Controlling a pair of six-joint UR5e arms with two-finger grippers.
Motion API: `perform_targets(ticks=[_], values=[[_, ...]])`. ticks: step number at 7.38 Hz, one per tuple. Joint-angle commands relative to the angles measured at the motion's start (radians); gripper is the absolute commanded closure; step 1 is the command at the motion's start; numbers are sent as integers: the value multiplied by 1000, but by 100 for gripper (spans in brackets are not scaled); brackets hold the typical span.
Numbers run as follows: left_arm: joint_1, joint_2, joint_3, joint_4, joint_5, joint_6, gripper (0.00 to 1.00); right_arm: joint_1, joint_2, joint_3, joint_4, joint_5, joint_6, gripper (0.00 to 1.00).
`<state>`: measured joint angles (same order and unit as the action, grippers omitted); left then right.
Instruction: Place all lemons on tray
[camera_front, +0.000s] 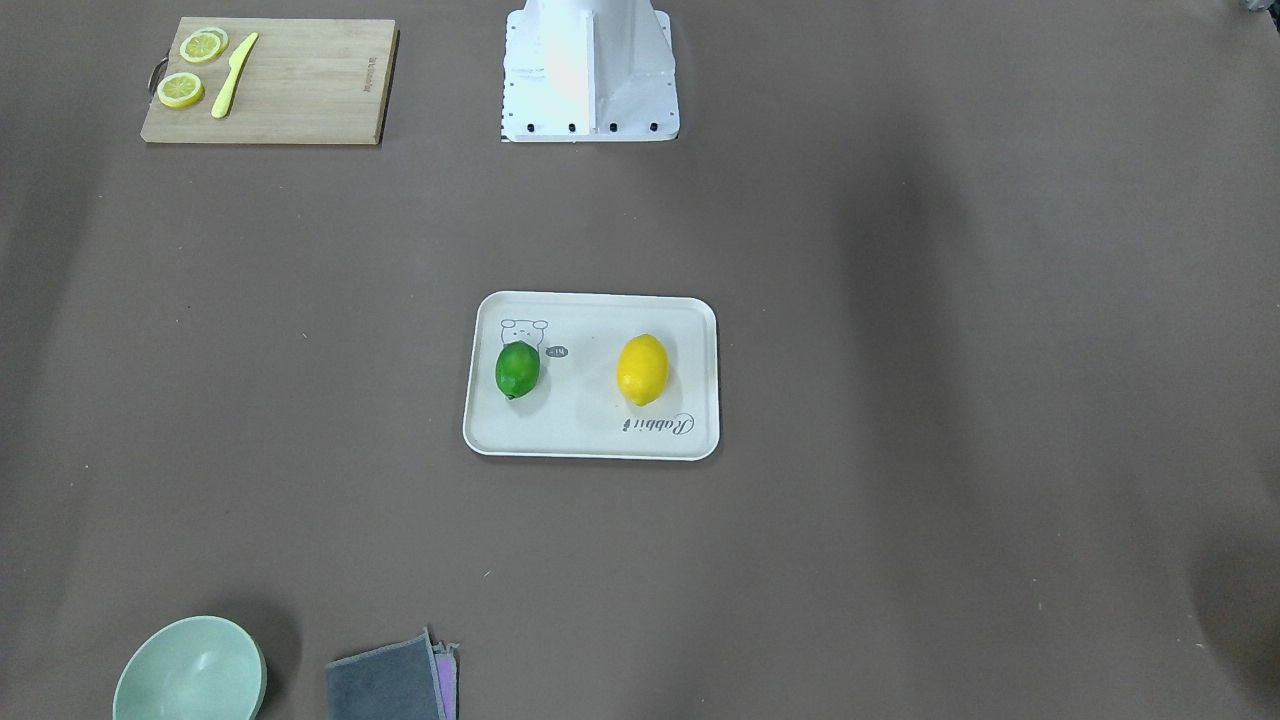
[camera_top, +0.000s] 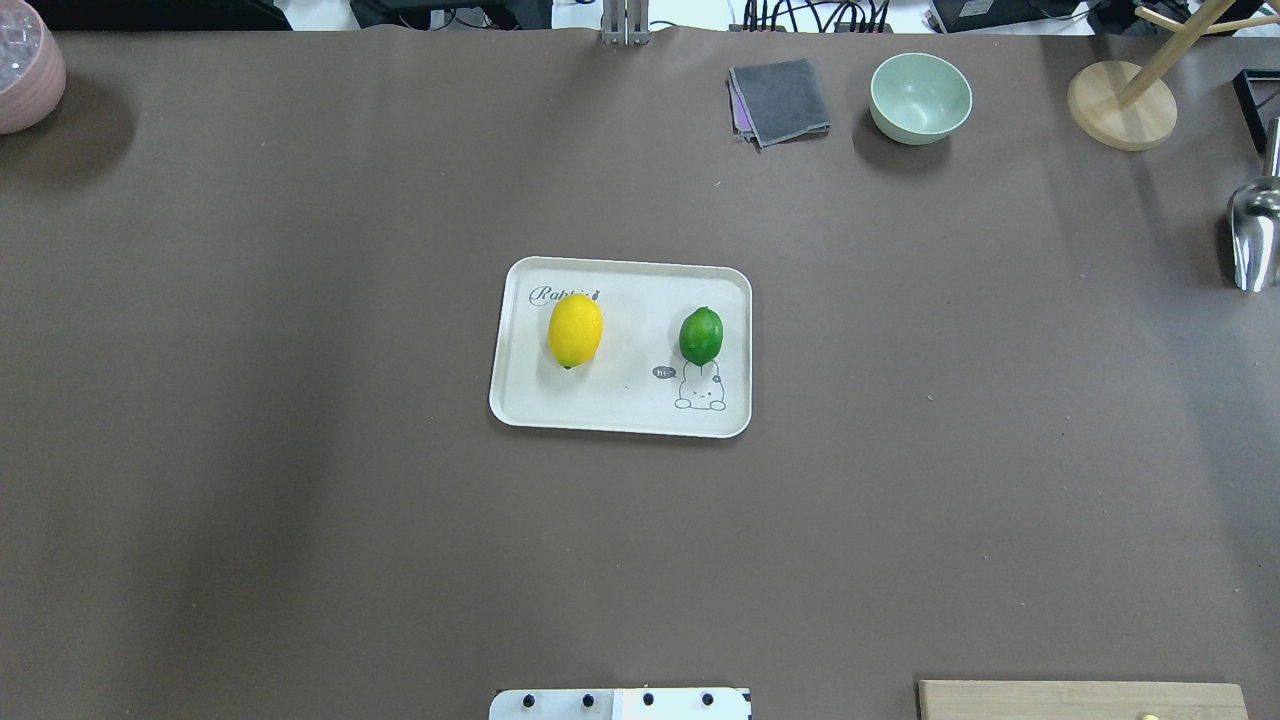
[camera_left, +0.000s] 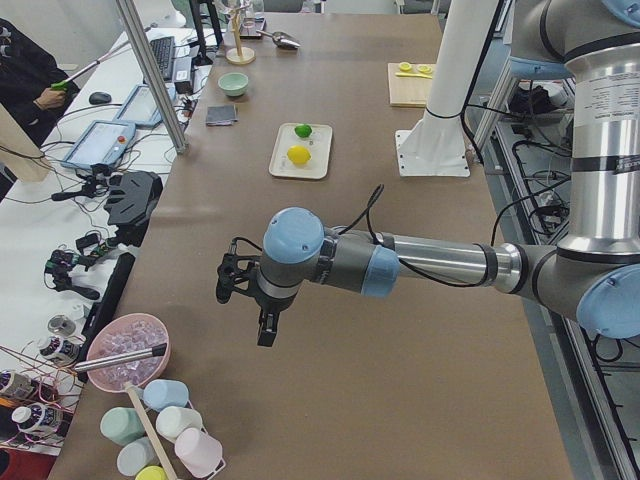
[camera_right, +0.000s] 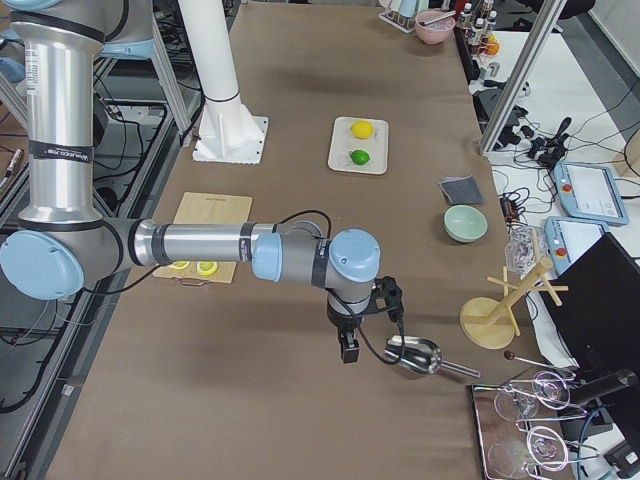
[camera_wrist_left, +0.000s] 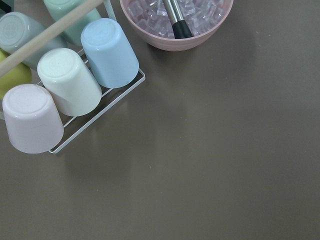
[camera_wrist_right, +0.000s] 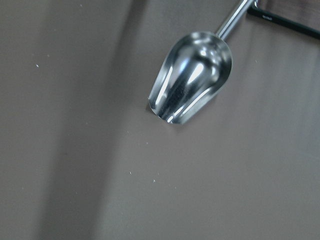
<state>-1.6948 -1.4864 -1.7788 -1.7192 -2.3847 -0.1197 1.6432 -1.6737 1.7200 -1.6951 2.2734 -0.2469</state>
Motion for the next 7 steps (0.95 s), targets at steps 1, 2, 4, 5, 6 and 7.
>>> perform_targets(ticks=[1, 2, 4, 5, 6, 7], values=[[50, 9, -21, -20, -1, -48, 2, 3, -46, 23, 9, 3, 69, 0], [59, 6, -16, -20, -1, -49, 2, 3, -46, 23, 9, 5, 67, 0], [70, 8, -19, -20, -5, -78, 2, 3, -46, 23, 11, 9, 67, 0], [70, 6, -17, -20, -1, -77, 2, 3, -46, 23, 11, 15, 67, 0], [70, 6, -17, -20, -2, -77, 2, 3, -46, 23, 11, 26, 69, 0], [70, 3, -16, -20, -1, -77, 2, 3, -46, 24, 11, 26, 69, 0]])
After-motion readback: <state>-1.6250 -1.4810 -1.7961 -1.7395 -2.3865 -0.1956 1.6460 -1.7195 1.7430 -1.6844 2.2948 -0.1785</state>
